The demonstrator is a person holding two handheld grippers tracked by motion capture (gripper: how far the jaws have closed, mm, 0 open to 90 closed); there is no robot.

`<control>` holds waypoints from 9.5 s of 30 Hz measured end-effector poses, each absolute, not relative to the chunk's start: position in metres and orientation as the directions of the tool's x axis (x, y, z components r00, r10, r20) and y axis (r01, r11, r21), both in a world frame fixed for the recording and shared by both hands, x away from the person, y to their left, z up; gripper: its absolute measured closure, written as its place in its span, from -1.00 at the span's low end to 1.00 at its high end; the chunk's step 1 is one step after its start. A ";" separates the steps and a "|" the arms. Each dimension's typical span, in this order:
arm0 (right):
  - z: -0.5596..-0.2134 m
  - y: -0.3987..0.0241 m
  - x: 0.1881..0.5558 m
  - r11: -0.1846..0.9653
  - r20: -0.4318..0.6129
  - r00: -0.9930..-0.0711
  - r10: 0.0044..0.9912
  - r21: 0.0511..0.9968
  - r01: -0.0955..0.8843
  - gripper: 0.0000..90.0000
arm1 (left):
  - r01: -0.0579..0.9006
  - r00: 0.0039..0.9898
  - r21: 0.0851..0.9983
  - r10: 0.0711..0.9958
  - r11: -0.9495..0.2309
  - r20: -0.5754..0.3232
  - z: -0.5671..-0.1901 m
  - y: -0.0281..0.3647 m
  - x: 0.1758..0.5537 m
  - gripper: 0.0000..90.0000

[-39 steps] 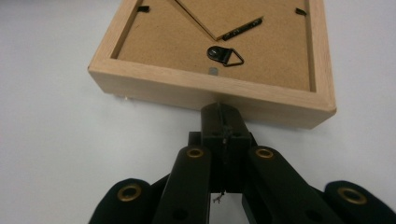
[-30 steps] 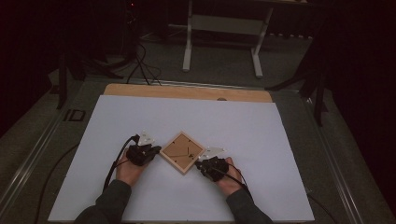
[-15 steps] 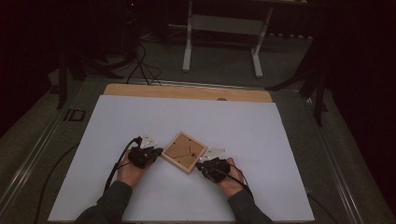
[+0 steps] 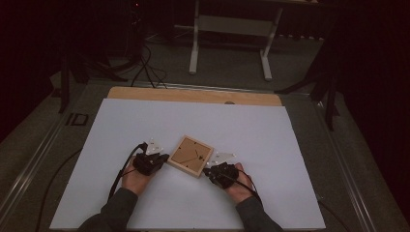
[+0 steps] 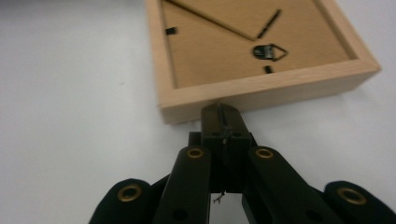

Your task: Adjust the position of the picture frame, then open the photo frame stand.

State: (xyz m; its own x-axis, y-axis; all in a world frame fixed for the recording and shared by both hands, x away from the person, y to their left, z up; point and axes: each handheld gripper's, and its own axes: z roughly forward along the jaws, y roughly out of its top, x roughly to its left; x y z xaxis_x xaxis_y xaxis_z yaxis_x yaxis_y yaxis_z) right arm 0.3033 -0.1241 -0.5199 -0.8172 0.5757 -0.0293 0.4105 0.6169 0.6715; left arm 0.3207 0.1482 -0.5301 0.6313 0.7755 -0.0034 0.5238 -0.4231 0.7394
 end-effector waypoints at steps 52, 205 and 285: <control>-0.524 -0.144 0.325 0.525 -0.034 -0.710 0.704 0.698 0.487 1.00 | 0.499 0.670 0.749 0.743 -0.437 -0.012 -0.527 0.129 0.308 0.99; -0.520 -0.135 0.312 0.452 -0.041 -0.732 0.680 0.809 0.376 1.00 | 0.492 0.679 0.762 0.734 -0.420 -0.034 -0.512 0.090 0.328 0.05; -0.520 -0.135 0.312 0.456 -0.046 -0.734 0.677 0.809 0.370 1.00 | 0.681 0.595 0.673 0.753 -0.288 -0.280 -0.485 0.090 0.344 0.05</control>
